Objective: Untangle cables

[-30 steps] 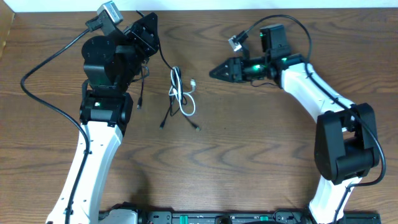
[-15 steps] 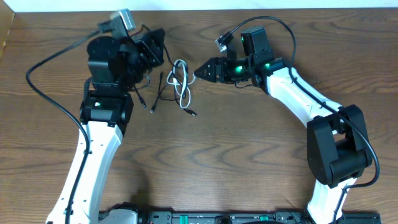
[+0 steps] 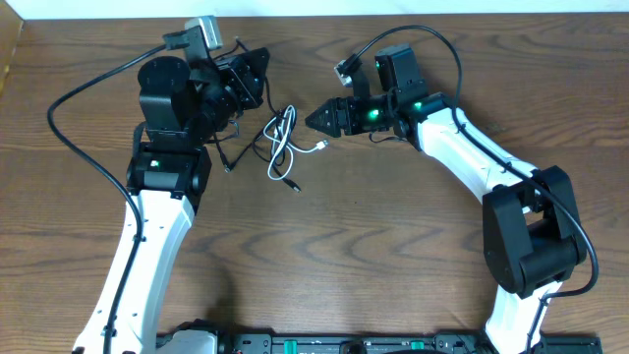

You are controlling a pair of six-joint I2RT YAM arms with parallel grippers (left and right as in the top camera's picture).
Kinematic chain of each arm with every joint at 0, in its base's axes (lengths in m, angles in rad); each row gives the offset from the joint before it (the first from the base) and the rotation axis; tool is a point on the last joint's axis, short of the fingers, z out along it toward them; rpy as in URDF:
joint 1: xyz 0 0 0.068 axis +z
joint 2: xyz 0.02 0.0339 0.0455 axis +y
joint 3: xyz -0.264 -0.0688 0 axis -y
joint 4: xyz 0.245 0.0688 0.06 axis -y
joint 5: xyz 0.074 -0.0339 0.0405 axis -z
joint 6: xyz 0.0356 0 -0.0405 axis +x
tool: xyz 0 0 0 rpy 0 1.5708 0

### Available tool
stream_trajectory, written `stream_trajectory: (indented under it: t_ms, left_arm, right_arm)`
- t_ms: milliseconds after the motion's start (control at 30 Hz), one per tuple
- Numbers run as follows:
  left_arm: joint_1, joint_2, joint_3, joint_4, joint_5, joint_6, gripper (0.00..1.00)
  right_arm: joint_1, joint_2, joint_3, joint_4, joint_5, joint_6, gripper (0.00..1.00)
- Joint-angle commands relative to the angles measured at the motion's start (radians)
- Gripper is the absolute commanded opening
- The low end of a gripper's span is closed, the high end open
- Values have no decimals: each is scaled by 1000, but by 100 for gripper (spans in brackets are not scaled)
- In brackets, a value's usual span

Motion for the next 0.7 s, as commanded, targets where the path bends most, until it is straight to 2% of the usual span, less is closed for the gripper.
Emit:
stream_trajectory:
  t_ms: [0,133,300,400,667]
  left_arm:
    - [8,-23,10,30,56,-45,7]
    - [53,-36,10,89,53,-195,8]
    - [112,-46,10,140,58,-387,7]
    - [143,-47,10,173,104,-485,7]
    - [182,-47,10,336,192,-677,7]
  right_arm:
    - [14,-23,2,-14,58,-8,67]
    - [18,-23,1,-35,137,-66,72]
    - [34,-23,2,8,146,-161,80]
    - [48,-23,2,43,147,-164,79]
    - [124,-23,1,96,213,-310,79]
